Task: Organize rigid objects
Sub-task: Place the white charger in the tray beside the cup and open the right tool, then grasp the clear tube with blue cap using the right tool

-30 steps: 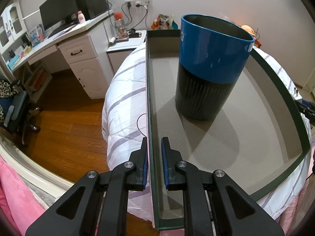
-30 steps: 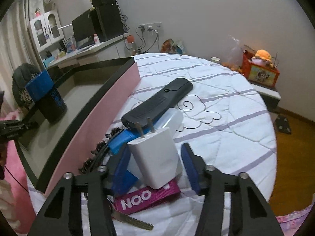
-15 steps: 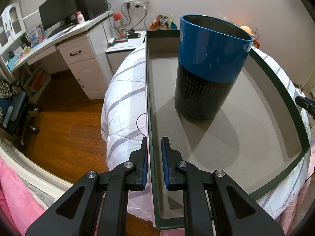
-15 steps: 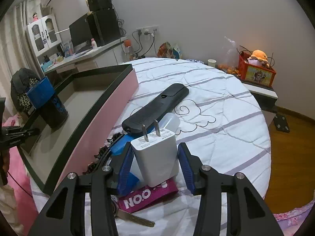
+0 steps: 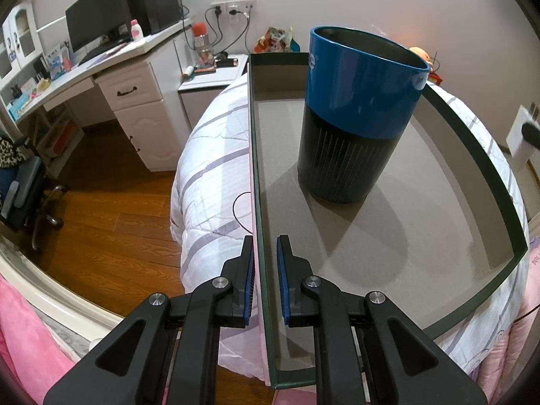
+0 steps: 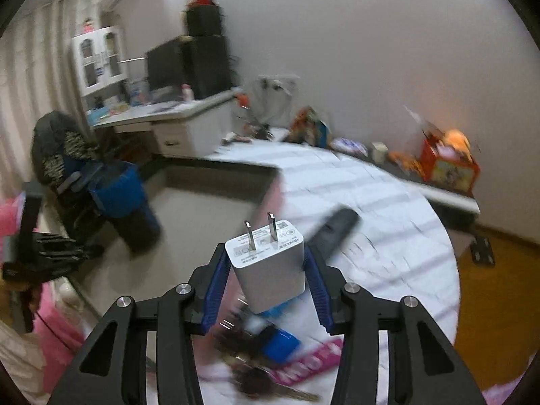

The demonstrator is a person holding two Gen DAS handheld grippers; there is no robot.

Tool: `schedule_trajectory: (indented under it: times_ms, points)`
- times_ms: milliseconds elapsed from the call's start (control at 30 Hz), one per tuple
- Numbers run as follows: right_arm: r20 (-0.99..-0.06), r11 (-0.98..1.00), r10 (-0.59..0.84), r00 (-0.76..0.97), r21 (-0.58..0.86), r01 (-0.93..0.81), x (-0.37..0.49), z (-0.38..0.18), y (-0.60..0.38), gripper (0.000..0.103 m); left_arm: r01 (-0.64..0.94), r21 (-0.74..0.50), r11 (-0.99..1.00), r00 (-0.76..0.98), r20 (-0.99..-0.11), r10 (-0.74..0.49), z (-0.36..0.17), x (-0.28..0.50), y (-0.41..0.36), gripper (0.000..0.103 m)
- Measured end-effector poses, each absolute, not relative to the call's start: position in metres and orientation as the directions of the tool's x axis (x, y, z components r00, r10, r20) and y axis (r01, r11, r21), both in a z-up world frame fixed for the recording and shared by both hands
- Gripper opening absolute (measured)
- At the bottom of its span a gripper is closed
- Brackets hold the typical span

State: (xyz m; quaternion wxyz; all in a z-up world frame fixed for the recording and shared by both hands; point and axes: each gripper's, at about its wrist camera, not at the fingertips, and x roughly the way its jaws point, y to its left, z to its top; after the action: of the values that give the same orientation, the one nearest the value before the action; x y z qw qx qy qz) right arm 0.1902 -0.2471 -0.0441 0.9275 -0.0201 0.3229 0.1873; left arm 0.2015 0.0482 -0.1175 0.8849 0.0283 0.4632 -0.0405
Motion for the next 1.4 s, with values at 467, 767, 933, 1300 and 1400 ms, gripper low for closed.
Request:
schedule_trajectory:
  times_ms: [467,767,933,1300,1400]
  points:
    - [-0.708,0.829,0.445,0.548,0.093,-0.552,0.213,-0.077,-0.119,0.047,0.110,-0.015,0.994,0.576,-0.814,-0.076,-0.116,0.197,0.053,0.011]
    - [-0.734,0.821,0.443,0.514,0.102,-0.562,0.221,-0.083,-0.101,0.045,0.117,-0.023,0.993,0.575,-0.814,-0.087,-0.115,0.196,0.056,0.011]
    - [-0.719,0.822,0.456,0.525,0.113,-0.558,0.214,-0.075,-0.109,0.045,0.116,-0.021,0.993,0.575,-0.814,-0.084,-0.115,0.197,0.056,0.011]
    - [-0.615,0.912,0.366,0.698,0.088,-0.400,0.186,-0.032,-0.181,0.071,0.105,-0.007,0.994,0.573,-0.817,-0.066,-0.116,0.198,0.053,0.011]
    - [-0.611,0.946,0.297,0.734,0.083,-0.313,0.185,-0.031,-0.207,0.077,0.099,-0.004,0.995,0.573,-0.817,-0.061,-0.116,0.198,0.051,0.011]
